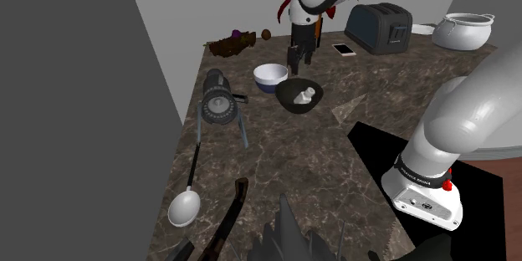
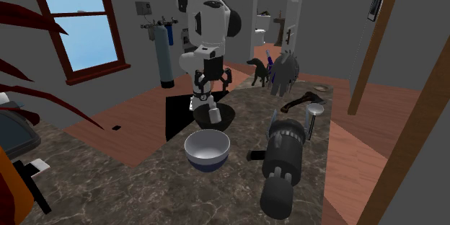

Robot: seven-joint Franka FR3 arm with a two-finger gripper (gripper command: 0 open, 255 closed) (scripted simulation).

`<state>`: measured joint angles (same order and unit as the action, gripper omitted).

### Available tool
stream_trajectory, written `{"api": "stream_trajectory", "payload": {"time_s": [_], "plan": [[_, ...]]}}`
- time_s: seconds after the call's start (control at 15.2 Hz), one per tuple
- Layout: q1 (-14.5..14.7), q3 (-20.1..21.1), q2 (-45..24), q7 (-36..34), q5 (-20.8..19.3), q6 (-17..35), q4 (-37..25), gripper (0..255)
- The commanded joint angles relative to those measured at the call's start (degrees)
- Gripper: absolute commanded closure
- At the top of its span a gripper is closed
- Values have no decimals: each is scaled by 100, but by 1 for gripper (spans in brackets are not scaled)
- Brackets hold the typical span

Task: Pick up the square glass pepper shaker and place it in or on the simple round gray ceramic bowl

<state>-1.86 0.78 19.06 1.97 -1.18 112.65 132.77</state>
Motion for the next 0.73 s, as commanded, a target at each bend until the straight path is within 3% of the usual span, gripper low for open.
{"api": "stream_trajectory", "payload": {"time_s": [0.0,0.13,0.66], "plan": [[5,6,54,-2,6,-298,-241,0],[7,9,97,0,10,-648,-548,0],[7,9,97,0,10,-648,-548,0]]}}
